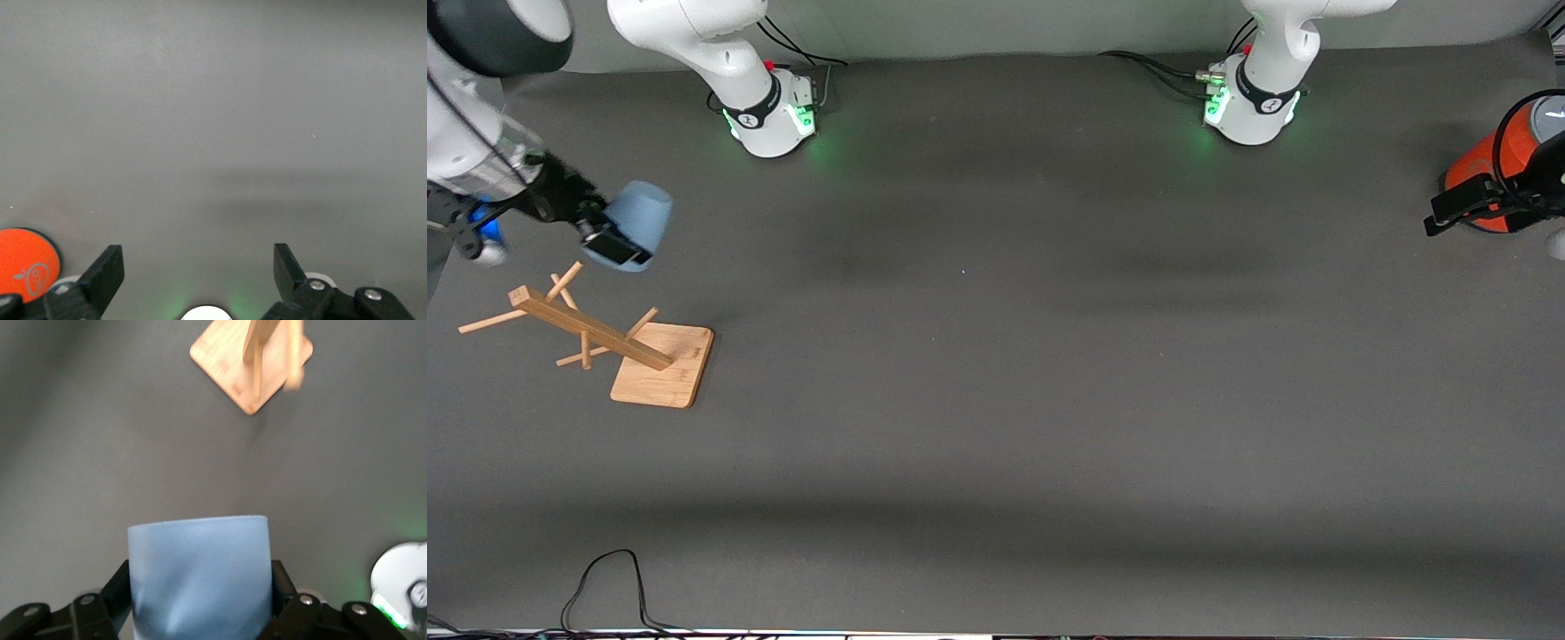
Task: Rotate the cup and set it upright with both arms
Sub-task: 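Carry the blue cup to the middle of the table with the right gripper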
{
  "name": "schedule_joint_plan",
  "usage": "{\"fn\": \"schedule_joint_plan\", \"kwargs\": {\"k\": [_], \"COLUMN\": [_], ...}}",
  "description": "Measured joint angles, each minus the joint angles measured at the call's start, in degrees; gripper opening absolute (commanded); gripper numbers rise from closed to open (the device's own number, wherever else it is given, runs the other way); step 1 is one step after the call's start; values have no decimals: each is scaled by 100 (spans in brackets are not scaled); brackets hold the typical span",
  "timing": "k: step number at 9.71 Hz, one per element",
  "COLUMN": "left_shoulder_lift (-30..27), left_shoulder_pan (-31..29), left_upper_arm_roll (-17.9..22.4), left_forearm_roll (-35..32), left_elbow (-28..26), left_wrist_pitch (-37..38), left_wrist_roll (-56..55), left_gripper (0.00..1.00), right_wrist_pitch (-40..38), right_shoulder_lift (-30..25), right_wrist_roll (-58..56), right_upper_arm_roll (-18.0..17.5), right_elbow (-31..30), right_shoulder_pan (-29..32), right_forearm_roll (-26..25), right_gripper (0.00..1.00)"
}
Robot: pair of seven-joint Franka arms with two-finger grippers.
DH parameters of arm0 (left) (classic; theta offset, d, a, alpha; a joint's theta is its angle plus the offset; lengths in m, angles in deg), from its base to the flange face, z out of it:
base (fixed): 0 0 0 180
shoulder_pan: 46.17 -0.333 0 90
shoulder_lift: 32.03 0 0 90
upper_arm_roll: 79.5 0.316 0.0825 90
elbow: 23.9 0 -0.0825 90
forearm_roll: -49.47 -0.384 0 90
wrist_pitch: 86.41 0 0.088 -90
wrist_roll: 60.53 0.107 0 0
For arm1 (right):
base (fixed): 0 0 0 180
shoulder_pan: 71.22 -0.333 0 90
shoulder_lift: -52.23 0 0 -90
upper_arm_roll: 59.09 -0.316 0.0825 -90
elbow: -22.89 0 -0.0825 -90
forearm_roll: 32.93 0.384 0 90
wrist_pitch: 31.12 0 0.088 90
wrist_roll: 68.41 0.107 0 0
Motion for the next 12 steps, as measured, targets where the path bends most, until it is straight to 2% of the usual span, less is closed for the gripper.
{"fn": "schedule_joint_plan", "kwargs": {"k": [3, 5, 8, 12], "left_shoulder_lift": [10, 14, 15, 15], "left_shoulder_pan": [-38, -56, -60, -65], "left_upper_arm_roll": [10, 10, 9, 8], "left_forearm_roll": [0, 0, 0, 1], "left_elbow": [-15, -19, -23, -26], "left_wrist_pitch": [4, 4, 4, 4], "left_wrist_roll": [0, 1, 1, 3], "left_gripper": [100, 100, 100, 100], "right_wrist_pitch": [55, 273, 412, 779], "right_shoulder_lift": [79, 623, 2250, 4317], "right_wrist_roll": [2404, 3988, 5974, 7887], "right_upper_arm_roll": [-365, -401, -419, -428], "right_elbow": [59, 440, 1706, 3103], "right_shoulder_pan": [-1106, -1948, -2945, -3791], "right_forearm_roll": [1, 3, 7, 5], "right_gripper": [55, 55, 55, 55]}}
